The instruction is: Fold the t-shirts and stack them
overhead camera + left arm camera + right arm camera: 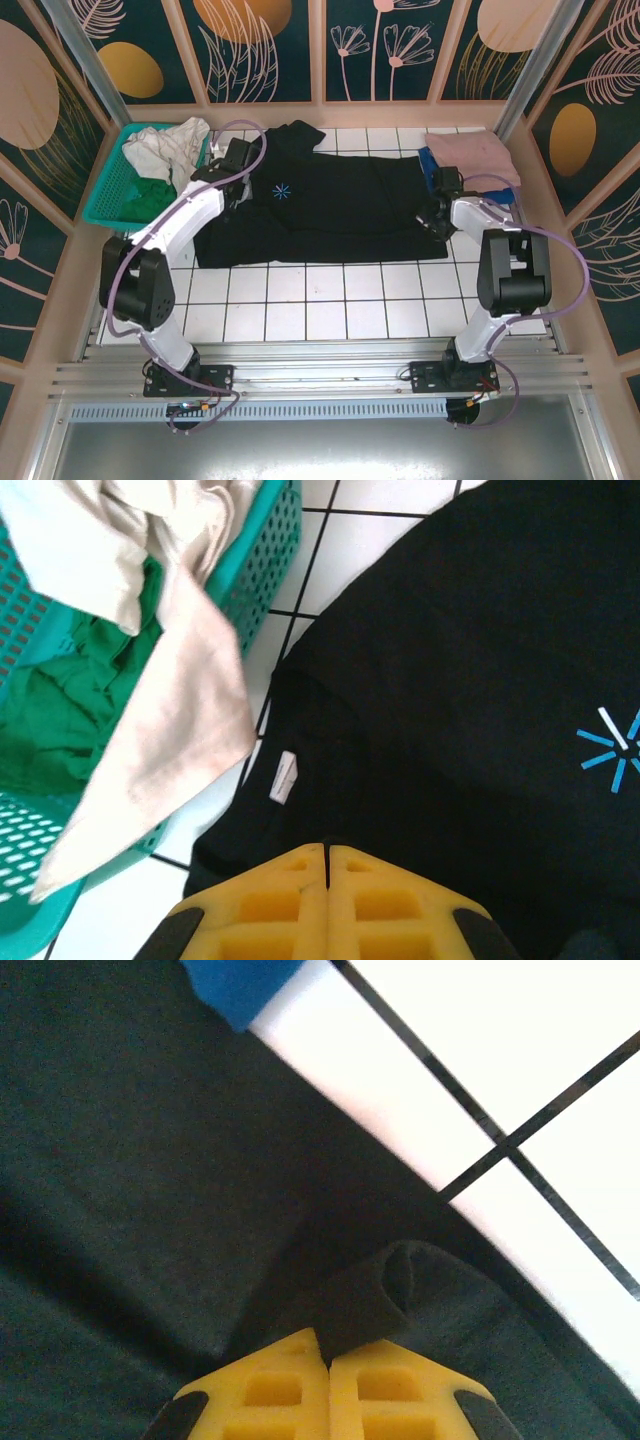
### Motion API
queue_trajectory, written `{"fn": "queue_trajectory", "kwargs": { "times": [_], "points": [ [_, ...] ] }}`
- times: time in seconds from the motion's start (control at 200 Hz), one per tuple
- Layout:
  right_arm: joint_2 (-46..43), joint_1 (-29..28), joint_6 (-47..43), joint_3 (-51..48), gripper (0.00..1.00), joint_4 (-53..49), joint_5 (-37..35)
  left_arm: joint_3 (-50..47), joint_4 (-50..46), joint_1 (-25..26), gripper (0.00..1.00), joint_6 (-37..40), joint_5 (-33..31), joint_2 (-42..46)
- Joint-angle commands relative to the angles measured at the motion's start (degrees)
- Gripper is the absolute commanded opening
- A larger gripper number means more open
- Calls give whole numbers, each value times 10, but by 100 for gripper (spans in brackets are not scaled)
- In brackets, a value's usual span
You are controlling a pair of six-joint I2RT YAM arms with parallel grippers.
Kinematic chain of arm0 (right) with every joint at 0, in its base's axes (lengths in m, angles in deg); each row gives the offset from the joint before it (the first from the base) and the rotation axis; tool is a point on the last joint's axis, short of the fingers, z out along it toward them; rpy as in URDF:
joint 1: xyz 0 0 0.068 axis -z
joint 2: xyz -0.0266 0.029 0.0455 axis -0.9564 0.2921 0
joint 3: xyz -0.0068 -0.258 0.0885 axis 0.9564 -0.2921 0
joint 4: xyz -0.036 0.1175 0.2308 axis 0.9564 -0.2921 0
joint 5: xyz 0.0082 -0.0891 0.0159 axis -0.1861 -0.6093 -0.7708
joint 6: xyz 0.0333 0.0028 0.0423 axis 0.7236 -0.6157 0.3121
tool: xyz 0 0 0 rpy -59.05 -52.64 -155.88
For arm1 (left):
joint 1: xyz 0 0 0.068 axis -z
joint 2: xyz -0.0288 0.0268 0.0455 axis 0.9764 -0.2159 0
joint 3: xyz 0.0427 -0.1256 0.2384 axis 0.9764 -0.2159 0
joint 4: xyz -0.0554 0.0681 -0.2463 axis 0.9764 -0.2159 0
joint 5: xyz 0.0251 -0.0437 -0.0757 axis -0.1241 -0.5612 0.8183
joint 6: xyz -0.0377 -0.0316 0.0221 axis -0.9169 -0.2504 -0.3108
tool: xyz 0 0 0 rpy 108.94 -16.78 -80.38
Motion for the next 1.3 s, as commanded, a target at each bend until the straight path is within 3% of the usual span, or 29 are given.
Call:
{"fn": "queue_trajectory", "kwargs": {
  "times": [0.0,0.4,0.465,0.52,0.591,0.646,0.756,0.886,0.971,1.086,1.296],
  "points": [
    [1,14,-17,16,0,3,2,46,26,-3,0,29,7,-36],
    [30,22,-31,34,0,1,7,206,-29,-4,0,64,-23,-193],
    [32,22,-32,41,0,1,8,232,-44,-8,11,62,-16,-213],
    [33,24,-35,53,8,-5,5,250,-54,-11,25,62,-4,-222],
    [33,24,-41,75,15,-25,-9,265,-70,-14,48,60,-5,-223],
    [26,24,-46,86,22,-45,-32,263,-83,-14,54,58,-8,-211],
    [-10,12,-54,76,33,-66,-77,191,-91,-14,68,39,9,-139],
    [-82,-43,-73,0,53,-37,-63,-39,-30,-14,81,-16,47,11],
    [-132,-103,-71,-63,68,12,-69,-165,2,-14,83,-59,76,82],
    [-169,-162,-73,-132,71,108,-25,-250,31,-20,83,-88,86,89],
    [-112,-162,-77,-153,67,122,-24,-258,81,-39,73,-88,83,30]
  ]
}}
